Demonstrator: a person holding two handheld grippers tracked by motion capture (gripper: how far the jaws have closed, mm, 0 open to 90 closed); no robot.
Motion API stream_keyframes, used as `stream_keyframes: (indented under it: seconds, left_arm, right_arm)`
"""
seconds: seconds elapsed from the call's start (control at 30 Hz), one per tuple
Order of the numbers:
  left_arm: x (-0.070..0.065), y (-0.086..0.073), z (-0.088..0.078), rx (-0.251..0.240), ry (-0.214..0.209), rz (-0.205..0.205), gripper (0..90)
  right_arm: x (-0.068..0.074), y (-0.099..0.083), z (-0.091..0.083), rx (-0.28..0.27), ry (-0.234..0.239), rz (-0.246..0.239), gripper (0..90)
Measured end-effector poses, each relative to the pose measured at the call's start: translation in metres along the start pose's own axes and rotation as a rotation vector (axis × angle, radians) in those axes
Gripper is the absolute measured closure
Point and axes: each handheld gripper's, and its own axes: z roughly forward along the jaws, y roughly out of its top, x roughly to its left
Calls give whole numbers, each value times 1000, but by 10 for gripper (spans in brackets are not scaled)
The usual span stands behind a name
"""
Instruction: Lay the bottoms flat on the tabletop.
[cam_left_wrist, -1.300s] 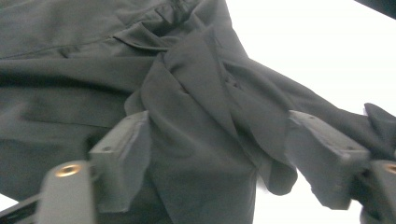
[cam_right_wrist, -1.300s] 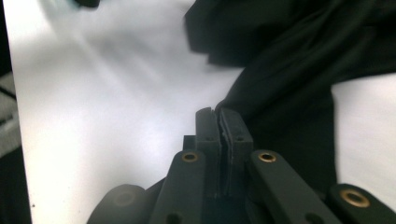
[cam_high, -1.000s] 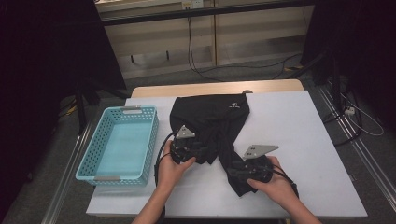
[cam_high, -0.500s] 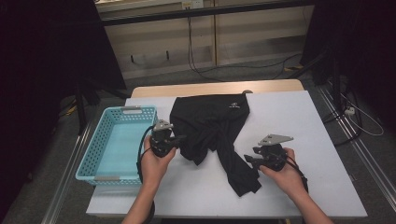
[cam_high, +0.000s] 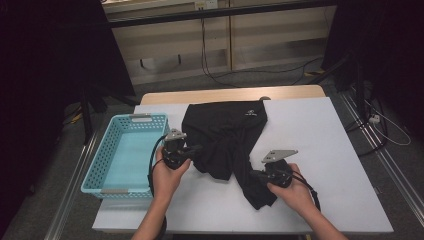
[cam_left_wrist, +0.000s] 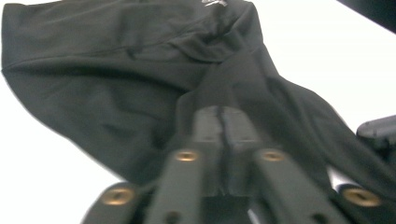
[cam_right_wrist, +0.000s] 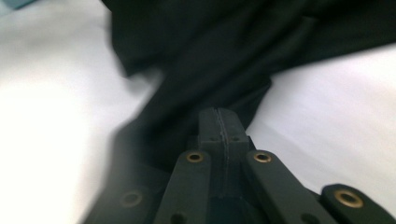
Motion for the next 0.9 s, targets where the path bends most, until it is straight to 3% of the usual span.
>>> stream_keyframes:
  seconds: [0.07,0.2,0.3,0.43,0.5,0.57,0.63,0.77,0.83,0.9]
  left_arm:
    - [-5,1,5,-17,-6,18,549]
    - [-20,1,19,12,-59,25,389]
    - [-32,-2,31,46,-65,66,342]
    - [-40,-10,47,92,-76,88,350]
    - [-40,-15,52,117,-76,93,393]
    - [-41,-19,56,141,-81,105,478]
    - [-42,-21,58,172,-97,110,617]
    - [-48,-23,61,211,-111,134,897]
    - [-49,-21,60,227,-104,134,900]
    - [-46,-19,55,210,-103,111,900]
  right_arm:
    - [9,3,0,-21,23,-21,899]
    - [22,6,3,-31,69,-31,898]
    - [29,4,11,-2,82,-67,891]
    - [31,0,12,9,85,-69,827]
    - [30,0,9,-1,70,-72,738]
    - [26,1,2,-12,13,-81,619]
    - [19,1,-5,-37,-36,-54,532]
    - [-2,-1,-17,-73,-141,15,473]
    - [-11,-3,-19,-77,-178,40,472]
    - [-19,-2,-18,-81,-208,71,470]
